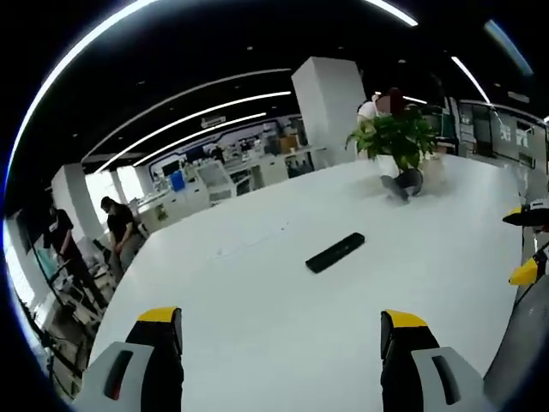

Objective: Press the specified remote control buttons in sequence, fully releasing each button before pressing the next.

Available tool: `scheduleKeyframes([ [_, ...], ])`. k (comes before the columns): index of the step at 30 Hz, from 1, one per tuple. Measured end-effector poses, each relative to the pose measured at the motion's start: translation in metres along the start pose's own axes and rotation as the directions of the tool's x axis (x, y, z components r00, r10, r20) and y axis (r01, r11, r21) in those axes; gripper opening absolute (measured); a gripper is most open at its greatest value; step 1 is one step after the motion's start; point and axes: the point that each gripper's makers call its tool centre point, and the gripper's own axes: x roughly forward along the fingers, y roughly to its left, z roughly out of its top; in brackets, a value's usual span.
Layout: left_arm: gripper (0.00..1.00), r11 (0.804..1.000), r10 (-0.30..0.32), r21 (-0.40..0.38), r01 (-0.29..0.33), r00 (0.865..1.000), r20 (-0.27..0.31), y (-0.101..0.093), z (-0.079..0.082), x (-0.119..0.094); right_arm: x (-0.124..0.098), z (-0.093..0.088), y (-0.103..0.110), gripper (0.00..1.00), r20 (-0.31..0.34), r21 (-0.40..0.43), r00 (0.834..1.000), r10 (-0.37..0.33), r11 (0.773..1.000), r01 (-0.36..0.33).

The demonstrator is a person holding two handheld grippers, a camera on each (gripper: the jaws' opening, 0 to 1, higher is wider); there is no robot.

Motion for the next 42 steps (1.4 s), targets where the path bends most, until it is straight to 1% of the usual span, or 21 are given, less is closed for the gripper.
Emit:
scheduleKeyframes([
  [3,1.0,0.999,-0.025,0.044,0.025,1.0,-0.002,-0.003,0.008,0.011,-0.002,0.003,0.0,0.75,0.019,0.002,1.0,0.002,1.0,-0.002],
  [5,1.0,0.997,-0.035,0.067,0.036,0.999,-0.008,-0.005,0.013,0.019,-0.002,0.003,-0.001,0.75,0.021,0.004,1.0,0.0,1.0,0.0],
  [7,1.0,0.995,-0.05,0.082,0.05,0.999,-0.01,-0.007,0.016,0.026,-0.001,0.001,0.0,0.75,0.01,0.006,1.0,0.006,1.0,-0.006],
  [10,0.99,0.992,-0.062,0.106,0.064,0.998,-0.017,-0.01,0.019,0.035,0.0,-0.001,0.0,0.75,0.004,-0.002,1.0,0.006,1.0,-0.006],
  [13,0.99,0.984,-0.071,0.163,0.075,0.997,-0.028,-0.013,0.022,0.048,0.0,-0.003,-0.001,0.75,-0.002,0.002,1.0,0.002,1.0,-0.002],
  [17,0.98,0.978,-0.096,0.178,0.104,0.994,-0.052,-0.018,0.021,0.064,0.001,-0.005,0.0,0.74,-0.013,0.001,1.0,0.006,1.0,-0.006],
  [20,0.97,0.973,-0.122,0.187,0.133,0.99,-0.071,-0.021,0.024,0.078,0.001,-0.006,0.003,0.73,-0.021,-0.006,1.0,0.017,1.0,-0.017],
  [25,0.95,0.959,-0.152,0.229,0.168,0.985,-0.086,-0.025,0.032,0.097,0.003,-0.009,0.004,0.72,-0.032,-0.004,0.999,0.03,1.0,-0.03],
  [31,0.93,0.935,-0.197,0.275,0.225,0.972,-0.126,-0.033,0.036,0.122,0.003,-0.01,0.005,0.7,-0.038,0.004,0.999,0.036,0.999,-0.036],
  [33,0.92,0.925,-0.218,0.285,0.252,0.965,-0.146,-0.037,0.034,0.13,0.003,-0.01,0.005,0.7,-0.038,0.002,0.999,0.037,0.999,-0.037],
  [36,0.91,0.9,-0.249,0.318,0.297,0.951,-0.183,-0.046,0.03,0.144,0.004,-0.012,0.006,0.7,-0.047,-0.002,0.998,0.042,0.999,-0.042],
  [38,0.89,0.889,-0.262,0.329,0.318,0.943,-0.206,-0.05,0.028,0.151,0.004,-0.014,0.007,0.69,-0.056,-0.002,0.997,0.047,0.999,-0.047],
  [39,0.88,0.887,-0.264,0.331,0.323,0.941,-0.21,-0.051,0.027,0.155,0.004,-0.014,0.007,0.69,-0.059,-0.003,0.997,0.047,0.999,-0.048],
  [42,0.87,0.871,-0.28,0.347,0.349,0.931,-0.234,-0.056,0.026,0.167,0.005,-0.015,0.007,0.69,-0.066,0.001,0.997,0.051,0.999,-0.051],
])
